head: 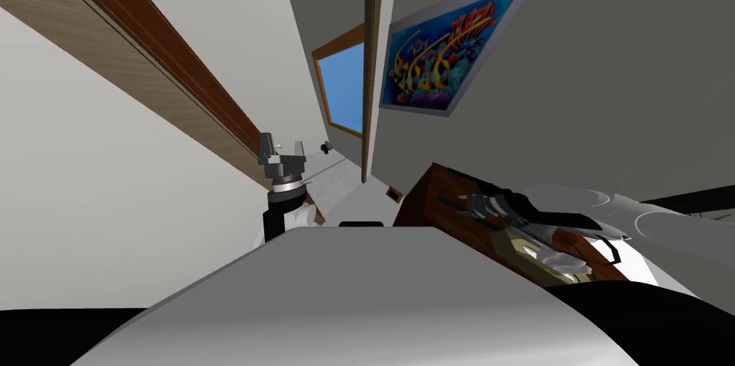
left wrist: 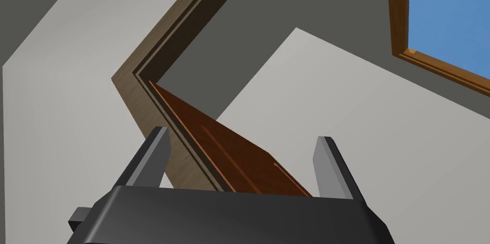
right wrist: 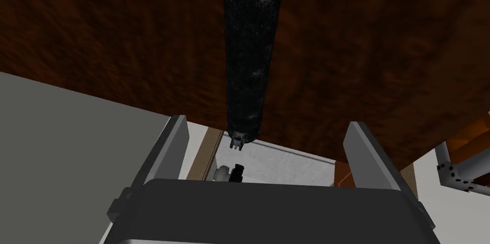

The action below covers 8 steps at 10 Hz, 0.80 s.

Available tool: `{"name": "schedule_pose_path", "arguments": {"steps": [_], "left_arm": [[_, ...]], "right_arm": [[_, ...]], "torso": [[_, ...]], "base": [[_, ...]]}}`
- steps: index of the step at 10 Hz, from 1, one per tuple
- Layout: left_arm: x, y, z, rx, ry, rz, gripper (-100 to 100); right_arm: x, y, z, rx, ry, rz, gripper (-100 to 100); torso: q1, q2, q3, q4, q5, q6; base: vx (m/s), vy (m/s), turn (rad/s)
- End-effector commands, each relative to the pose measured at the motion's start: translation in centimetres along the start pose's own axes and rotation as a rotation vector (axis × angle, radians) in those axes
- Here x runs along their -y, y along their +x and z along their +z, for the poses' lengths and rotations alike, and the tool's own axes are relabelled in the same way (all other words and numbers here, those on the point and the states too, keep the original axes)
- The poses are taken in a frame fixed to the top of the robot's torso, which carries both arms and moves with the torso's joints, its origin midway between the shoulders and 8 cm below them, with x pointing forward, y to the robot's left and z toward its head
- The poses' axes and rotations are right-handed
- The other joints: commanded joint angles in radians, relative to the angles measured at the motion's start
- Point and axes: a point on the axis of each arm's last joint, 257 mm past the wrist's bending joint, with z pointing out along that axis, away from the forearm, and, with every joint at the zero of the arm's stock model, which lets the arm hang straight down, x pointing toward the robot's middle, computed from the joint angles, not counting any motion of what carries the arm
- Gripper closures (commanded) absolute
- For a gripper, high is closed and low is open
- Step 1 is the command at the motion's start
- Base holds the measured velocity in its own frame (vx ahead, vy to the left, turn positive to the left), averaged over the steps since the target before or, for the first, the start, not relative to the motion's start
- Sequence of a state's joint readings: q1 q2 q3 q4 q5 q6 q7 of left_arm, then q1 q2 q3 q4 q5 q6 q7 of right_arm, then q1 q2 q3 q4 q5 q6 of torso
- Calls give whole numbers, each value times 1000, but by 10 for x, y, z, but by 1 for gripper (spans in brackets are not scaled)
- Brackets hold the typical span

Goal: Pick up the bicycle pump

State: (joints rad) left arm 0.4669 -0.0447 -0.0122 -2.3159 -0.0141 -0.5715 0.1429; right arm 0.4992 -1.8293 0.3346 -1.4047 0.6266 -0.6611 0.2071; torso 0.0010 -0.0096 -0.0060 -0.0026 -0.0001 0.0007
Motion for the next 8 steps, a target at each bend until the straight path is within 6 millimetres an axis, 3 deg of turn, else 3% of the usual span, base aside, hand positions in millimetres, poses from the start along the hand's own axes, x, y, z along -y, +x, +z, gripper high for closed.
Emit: {"name": "schedule_pose_path", "arguments": {"steps": [1, 2, 4, 6, 8], "left_arm": [[0, 0, 0, 0, 0, 0, 0], [0, 0, 0, 0, 0, 0, 0], [0, 0, 0, 0, 0, 0, 0], [0, 0, 0, 0, 0, 0, 0], [0, 0, 0, 0, 0, 0, 0]], "right_arm": [[-11, 30, -3, -77, -28, 14, -100], [-21, 53, -8, -134, -51, 27, -100], [-21, 53, -8, -134, -51, 27, -100], [-44, 91, -17, -227, -98, 55, -100], [-44, 91, -17, -227, -98, 55, -100]], "torso": [[0, 0, 0, 0, 0, 0], [0, 2, 1, 1, 0, 0], [-1, 3, 2, 1, 0, 0], [0, 8, 5, 2, 0, 0], [0, 6, 4, 2, 0, 0]], "base": [[121, -2, 36], [161, -6, 61], [73, -11, 7], [69, -4, 30], [61, 1, 6]]}}
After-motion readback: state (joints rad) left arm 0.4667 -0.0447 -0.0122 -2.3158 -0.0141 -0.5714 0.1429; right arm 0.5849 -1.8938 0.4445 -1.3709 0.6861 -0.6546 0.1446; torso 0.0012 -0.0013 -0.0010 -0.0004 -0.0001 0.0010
